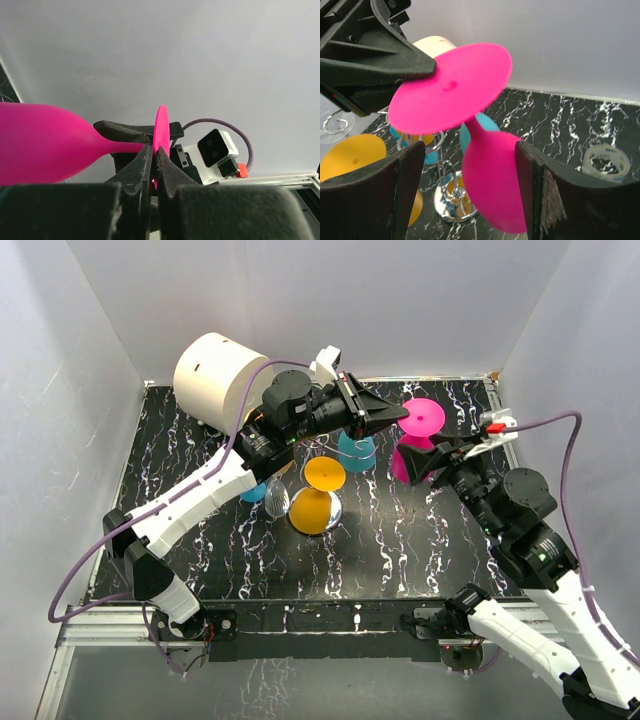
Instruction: Place the wine glass upside down on the wine glass rack
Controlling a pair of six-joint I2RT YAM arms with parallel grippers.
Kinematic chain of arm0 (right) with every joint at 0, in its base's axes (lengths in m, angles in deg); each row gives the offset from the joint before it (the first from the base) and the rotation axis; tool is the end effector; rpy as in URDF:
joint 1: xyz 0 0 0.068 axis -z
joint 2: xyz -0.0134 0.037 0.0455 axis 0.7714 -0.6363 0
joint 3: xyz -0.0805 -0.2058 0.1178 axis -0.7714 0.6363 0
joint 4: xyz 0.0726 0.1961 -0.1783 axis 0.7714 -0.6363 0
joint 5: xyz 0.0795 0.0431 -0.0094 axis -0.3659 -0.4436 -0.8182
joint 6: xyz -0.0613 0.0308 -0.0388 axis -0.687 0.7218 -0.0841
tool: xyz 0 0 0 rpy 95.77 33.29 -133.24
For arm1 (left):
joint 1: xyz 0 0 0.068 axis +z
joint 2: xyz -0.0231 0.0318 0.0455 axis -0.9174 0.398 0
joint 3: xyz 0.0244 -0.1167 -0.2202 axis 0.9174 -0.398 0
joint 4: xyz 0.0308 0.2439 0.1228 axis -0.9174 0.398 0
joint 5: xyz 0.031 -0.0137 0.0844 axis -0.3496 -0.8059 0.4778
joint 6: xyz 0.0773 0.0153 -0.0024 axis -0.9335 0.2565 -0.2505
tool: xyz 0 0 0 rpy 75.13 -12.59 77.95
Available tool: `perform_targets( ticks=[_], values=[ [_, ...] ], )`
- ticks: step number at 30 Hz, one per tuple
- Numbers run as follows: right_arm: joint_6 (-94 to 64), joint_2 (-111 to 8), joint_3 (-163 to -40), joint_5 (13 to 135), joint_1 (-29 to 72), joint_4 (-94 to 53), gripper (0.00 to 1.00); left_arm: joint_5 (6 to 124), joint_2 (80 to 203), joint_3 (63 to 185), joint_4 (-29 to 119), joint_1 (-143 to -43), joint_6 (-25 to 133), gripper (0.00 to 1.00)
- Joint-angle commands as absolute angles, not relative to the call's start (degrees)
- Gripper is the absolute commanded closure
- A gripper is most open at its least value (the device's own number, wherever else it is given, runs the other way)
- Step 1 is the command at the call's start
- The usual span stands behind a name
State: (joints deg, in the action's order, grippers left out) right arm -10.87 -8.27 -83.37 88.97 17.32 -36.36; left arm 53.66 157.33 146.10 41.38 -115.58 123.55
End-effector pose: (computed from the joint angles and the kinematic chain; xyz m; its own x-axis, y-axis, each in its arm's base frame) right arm 0.1663 0.0983 0.4142 -0.0300 0.2043 -0.9784 -0.4374 0.8775 0.1967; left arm 0.2557 -0.3294 0.4499 -0.9023 -0.3783 -0.2066 0.2456 -0.0575 -0.9677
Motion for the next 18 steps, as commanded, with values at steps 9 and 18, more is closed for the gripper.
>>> perform_targets(
  ticks=[9,18],
  values=[
    [12.7,-2.4,-90.7,90.4,17.1,-49.6,0.27,55.8,151.1,143.4,41.1,-115.3,124.3,1.0],
    [23.4,-0.2,-87.3,84.1,17.1,-37.9,0.27,57.6,148.4,141.1,44.3,-113.9,124.7,1.0]
  ],
)
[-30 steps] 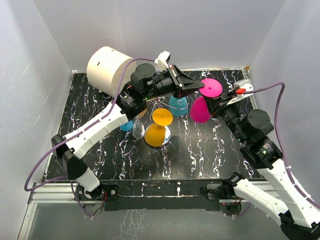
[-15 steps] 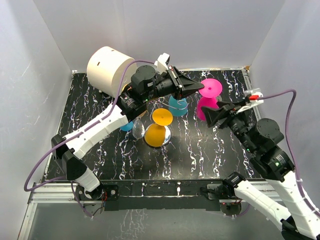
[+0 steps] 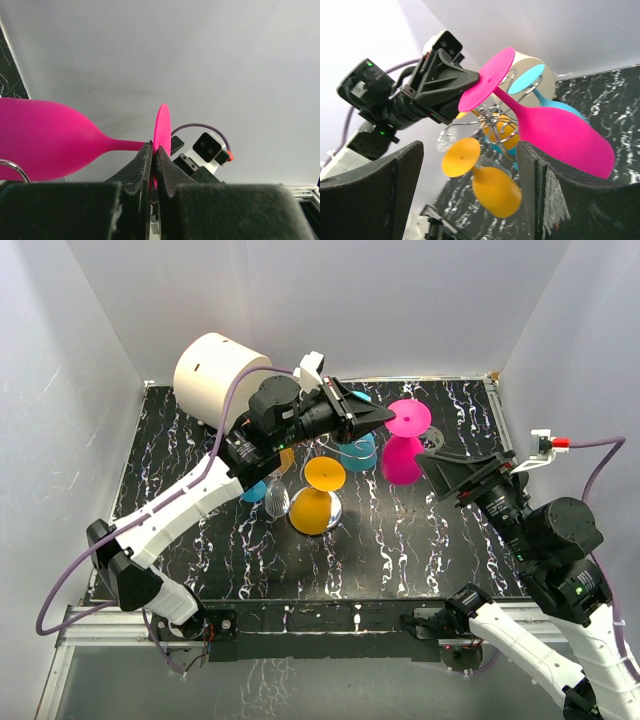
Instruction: Place the wine glass upside down on the wine glass rack
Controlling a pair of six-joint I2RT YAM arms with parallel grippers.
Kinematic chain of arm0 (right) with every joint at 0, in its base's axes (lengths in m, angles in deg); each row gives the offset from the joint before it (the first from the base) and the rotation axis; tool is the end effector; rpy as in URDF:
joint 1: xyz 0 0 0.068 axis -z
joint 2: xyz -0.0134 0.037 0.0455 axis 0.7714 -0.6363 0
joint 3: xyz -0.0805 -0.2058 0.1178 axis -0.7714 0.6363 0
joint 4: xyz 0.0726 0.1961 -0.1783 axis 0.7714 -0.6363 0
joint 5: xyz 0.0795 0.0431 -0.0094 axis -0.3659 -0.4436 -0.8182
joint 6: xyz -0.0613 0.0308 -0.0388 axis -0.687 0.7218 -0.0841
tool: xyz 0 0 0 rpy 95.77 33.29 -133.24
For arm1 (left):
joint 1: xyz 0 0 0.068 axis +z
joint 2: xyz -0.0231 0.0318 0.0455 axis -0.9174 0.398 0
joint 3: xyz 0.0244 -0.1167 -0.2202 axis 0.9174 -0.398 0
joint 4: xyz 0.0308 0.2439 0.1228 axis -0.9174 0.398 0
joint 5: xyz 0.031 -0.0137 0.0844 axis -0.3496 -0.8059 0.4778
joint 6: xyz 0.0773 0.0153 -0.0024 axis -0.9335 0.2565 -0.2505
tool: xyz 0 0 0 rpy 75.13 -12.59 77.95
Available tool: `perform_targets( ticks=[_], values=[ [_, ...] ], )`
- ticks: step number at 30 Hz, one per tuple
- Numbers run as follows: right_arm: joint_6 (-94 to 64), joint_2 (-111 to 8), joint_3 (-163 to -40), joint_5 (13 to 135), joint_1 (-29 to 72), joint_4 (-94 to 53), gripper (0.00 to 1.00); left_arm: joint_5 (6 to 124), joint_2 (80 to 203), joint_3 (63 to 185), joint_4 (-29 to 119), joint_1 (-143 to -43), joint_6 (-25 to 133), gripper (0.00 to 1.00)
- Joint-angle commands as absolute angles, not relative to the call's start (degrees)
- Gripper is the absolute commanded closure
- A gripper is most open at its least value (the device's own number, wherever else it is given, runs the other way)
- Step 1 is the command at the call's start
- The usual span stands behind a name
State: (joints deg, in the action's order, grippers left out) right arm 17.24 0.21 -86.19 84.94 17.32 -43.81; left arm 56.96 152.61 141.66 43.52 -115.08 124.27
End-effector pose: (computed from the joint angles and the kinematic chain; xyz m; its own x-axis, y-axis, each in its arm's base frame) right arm 0.1196 0.0734 0.4349 -0.2284 0.6014 -0.7656 -0.4554 0.6291 0.6300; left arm 0.2492 -0.3110 0.4465 -0.8838 -0.4328 -0.1777 0.2106 -0.0290 -0.9771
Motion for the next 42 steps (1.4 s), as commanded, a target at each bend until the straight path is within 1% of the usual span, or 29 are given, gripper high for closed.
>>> perform_targets(
  ticks=[1,6,13,22,27,36,42],
  values=[
    [24.0,-0.7,-87.9,85.3,17.1,-38.8,0.27,57.5,148.1,140.6,44.1,-113.5,124.8,1.0],
    [26.6,-0.4,-87.8,92.1,17.1,-39.7,0.27,57.8,147.0,139.0,44.2,-112.7,125.3,1.0],
    [26.6,1.8,-84.1,98.9,17.1,-34.0,0.28,58.3,144.8,133.7,41.4,-110.9,126.5,1.0],
    [26.1,-1.1,-83.6,99.1,17.1,-33.3,0.28,59.3,142.6,135.3,48.6,-109.3,125.3,1.0],
    [26.3,-1.1,-82.9,99.5,17.1,-32.8,0.28,61.3,142.5,137.6,54.7,-109.3,121.9,1.0],
    [26.3,-0.7,-82.6,100.4,17.2,-33.2,0.28,63.8,142.3,139.6,58.9,-109.2,118.5,1.0],
    [26.4,-1.6,-82.5,100.9,17.1,-32.7,0.28,64.9,142.7,142.6,64.6,-109.3,112.7,1.0]
  ],
)
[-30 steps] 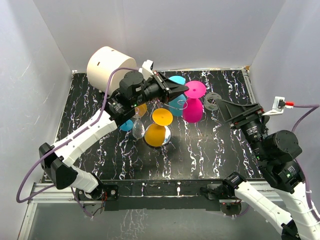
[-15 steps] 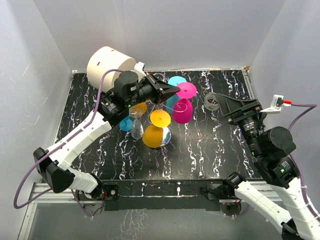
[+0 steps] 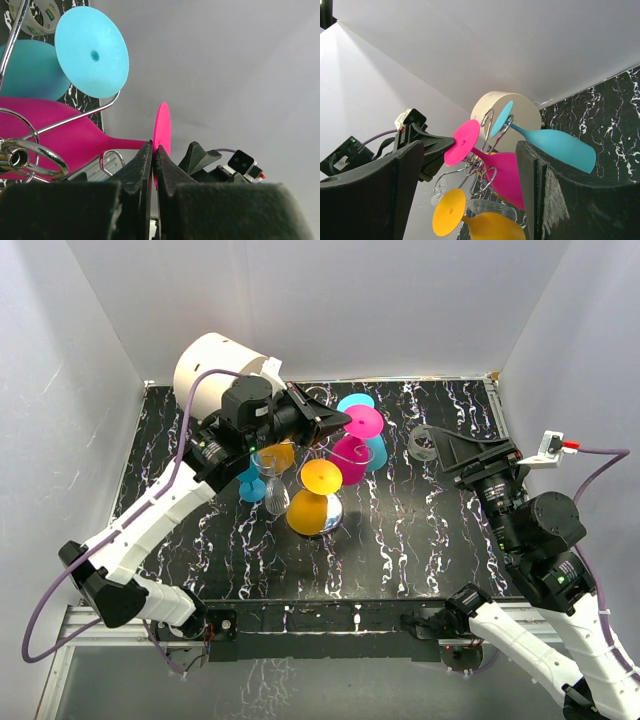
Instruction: Place the wine glass upside down on the wine glass rack
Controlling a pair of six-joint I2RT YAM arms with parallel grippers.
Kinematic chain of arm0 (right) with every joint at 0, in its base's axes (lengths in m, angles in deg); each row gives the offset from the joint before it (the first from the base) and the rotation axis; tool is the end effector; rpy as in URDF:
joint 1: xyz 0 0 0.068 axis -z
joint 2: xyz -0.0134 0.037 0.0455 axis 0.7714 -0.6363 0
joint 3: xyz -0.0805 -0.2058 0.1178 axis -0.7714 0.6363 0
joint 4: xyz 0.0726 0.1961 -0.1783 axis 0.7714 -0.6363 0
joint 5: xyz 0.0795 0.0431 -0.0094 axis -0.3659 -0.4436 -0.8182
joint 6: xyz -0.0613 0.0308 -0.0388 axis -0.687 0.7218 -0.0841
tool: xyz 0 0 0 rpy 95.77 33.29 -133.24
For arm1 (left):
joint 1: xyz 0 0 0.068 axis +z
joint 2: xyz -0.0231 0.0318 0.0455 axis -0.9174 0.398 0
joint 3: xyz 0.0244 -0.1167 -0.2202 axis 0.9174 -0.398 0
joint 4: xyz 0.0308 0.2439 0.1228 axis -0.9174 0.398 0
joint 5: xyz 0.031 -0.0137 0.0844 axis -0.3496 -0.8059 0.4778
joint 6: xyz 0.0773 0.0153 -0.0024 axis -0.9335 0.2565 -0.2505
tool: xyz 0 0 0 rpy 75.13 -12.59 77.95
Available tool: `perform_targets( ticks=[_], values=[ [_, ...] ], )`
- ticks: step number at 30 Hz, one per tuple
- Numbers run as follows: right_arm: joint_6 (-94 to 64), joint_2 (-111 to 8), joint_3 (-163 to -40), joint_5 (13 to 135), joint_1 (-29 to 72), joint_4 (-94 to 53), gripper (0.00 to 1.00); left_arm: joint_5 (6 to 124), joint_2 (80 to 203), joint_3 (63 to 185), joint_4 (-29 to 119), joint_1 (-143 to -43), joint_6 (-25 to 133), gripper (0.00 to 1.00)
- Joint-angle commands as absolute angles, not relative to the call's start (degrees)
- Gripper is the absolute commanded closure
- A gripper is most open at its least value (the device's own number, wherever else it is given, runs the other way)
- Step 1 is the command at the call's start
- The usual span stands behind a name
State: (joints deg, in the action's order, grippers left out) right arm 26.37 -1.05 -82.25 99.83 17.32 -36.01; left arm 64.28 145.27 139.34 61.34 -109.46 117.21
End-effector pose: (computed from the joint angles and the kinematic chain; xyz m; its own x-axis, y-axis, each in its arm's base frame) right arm 0.1411 0.0669 0.4272 -0.0969 0.7816 -0.6162 -0.2838 0.5717 0.7698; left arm 0.2578 -0.2544 0.4335 -0.7796 -0.5750 -0.2483 0.1375 0.2296 -0.9635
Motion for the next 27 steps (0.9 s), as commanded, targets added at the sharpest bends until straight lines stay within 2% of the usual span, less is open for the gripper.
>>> perform_targets(
  ticks=[1,15,27],
  values=[
    [26.6,-1.9,-82.4,100.9,17.1,-32.6,0.28,64.6,142.6,142.4,64.4,-109.3,112.0,1.0],
    [26.7,-3.4,-81.6,99.5,17.1,-31.4,0.28,64.5,140.0,140.1,66.5,-109.3,110.2,1.0],
    [26.7,-3.4,-81.3,100.0,17.1,-31.7,0.28,59.9,138.8,137.5,66.1,-109.3,107.6,1.0]
  ],
)
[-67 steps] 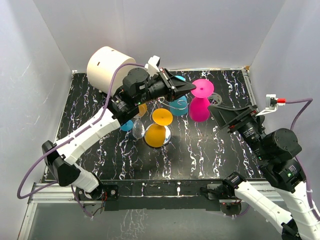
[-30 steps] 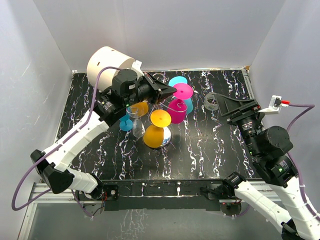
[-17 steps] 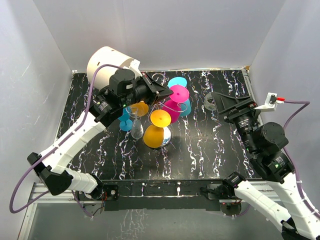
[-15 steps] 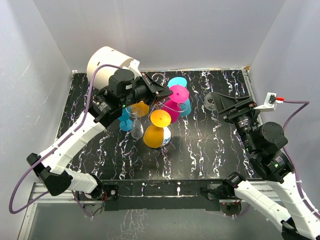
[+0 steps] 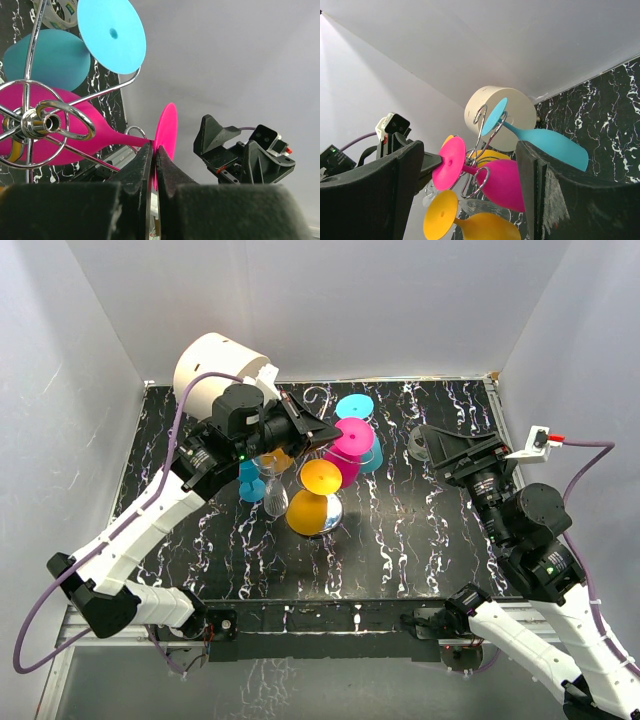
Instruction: Place the wine glass upside down on the wine glass rack
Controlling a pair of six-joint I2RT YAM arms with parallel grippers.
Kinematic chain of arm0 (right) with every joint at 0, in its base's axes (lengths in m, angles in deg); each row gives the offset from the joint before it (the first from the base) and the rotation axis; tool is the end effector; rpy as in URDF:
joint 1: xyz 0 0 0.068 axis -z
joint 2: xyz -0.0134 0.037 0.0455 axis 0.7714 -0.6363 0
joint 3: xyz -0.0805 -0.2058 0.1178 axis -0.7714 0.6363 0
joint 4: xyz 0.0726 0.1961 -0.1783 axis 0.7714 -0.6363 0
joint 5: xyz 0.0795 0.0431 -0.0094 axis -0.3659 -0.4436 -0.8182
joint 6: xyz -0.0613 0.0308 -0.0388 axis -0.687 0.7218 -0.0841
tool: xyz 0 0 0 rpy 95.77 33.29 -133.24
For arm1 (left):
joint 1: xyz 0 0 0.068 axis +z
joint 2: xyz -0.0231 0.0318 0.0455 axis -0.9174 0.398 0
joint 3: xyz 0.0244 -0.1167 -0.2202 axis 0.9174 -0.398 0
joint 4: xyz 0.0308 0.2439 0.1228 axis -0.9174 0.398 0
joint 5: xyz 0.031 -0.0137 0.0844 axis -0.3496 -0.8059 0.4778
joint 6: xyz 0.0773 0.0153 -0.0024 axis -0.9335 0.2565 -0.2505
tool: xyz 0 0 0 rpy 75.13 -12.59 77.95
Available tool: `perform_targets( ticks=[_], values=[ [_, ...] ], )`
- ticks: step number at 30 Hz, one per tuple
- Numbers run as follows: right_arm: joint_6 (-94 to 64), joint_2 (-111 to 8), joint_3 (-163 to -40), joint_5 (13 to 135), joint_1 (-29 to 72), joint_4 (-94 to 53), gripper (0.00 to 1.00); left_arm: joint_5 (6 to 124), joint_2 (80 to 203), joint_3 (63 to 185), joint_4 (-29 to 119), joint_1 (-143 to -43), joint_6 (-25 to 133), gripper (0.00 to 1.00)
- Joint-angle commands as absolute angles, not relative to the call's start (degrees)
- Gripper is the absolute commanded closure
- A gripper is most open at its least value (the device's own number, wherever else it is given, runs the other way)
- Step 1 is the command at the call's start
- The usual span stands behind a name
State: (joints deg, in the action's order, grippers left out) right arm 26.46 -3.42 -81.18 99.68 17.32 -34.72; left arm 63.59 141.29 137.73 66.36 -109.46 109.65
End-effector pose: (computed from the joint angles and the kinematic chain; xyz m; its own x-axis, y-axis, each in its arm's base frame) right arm 0.1542 0.0756 0.4179 -0.1187 0.7693 -0.6278 -0.2612 0.5858 0.7672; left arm 0.2415 -0.2404 0.4334 -0.7739 -0.5195 -0.3623 0.2105 0.3285 -0.9207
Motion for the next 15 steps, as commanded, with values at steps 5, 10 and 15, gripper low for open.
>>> perform_targets(
  ticks=[5,10,15],
  values=[
    [26.7,-4.3,-81.9,99.6,17.1,-31.9,0.28,58.3,138.0,137.1,65.1,-109.3,107.0,1.0],
    [26.7,-3.9,-81.6,99.6,17.1,-32.0,0.28,53.8,137.7,135.0,61.5,-109.3,107.0,1.0],
    [28.4,-3.9,-81.3,99.8,17.2,-32.0,0.28,51.5,138.0,134.7,60.3,-109.3,107.5,1.0]
  ],
)
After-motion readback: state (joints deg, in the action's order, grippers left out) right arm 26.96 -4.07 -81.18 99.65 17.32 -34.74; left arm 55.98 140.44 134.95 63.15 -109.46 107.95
